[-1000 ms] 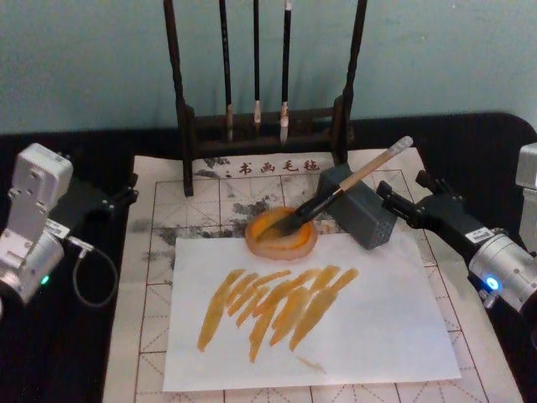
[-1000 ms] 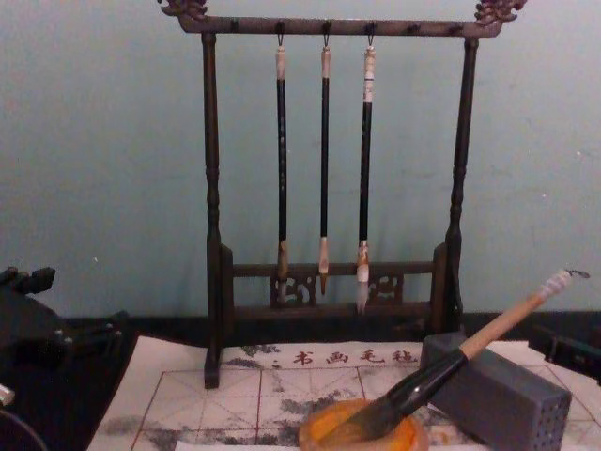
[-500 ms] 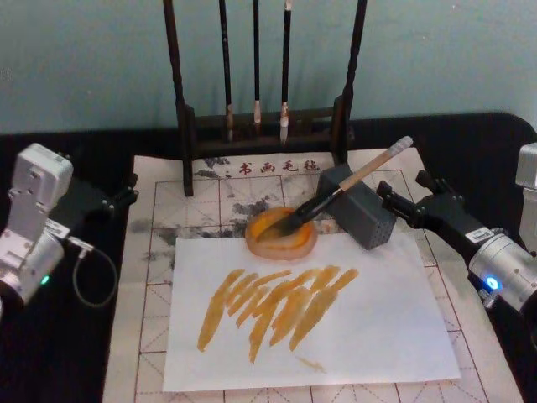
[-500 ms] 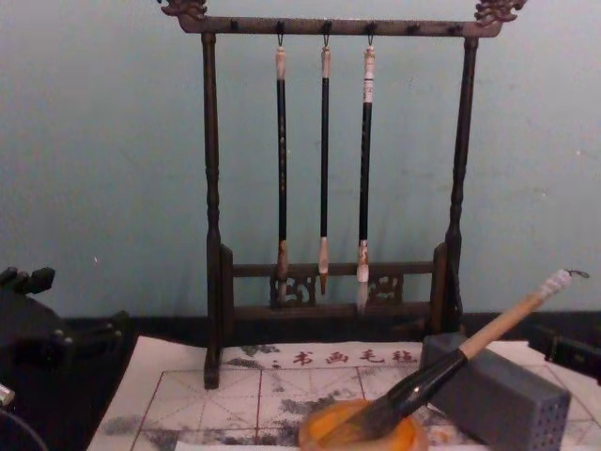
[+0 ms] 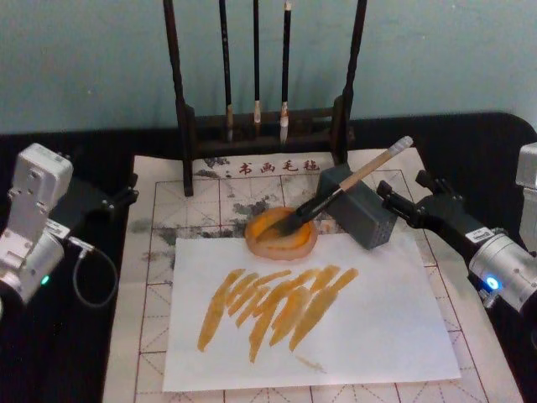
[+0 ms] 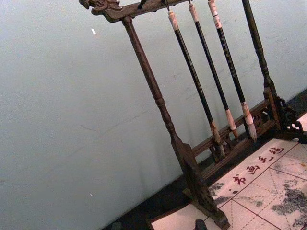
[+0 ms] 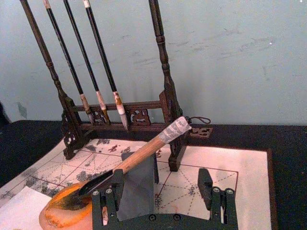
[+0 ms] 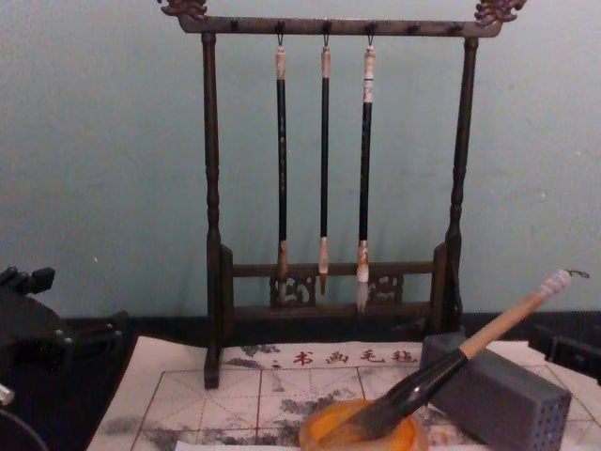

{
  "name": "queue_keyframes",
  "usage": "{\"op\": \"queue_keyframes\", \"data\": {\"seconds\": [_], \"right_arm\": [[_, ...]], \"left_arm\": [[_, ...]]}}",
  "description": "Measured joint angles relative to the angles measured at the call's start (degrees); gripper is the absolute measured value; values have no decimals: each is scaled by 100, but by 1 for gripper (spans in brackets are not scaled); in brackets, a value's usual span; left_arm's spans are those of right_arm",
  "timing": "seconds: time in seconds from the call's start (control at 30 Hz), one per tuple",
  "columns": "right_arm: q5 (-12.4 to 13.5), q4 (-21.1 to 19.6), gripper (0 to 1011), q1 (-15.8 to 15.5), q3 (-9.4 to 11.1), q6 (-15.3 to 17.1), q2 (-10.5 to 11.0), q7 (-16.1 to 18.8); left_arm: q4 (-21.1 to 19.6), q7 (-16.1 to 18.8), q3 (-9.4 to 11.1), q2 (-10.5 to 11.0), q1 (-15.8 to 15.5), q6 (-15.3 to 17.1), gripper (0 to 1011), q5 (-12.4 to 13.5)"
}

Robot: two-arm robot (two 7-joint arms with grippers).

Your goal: Pick up the brush from the inkstone, write on the paper, then place the brush back to its original position.

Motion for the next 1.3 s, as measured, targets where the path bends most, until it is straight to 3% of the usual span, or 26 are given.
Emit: {"op": "queue_keyframes", "data": {"seconds": [1.3], "right_arm": [[0,0,1002,0,0,0,0,0]], "left_arm": [[0,0,0,0,0,0,1001,0]]}}
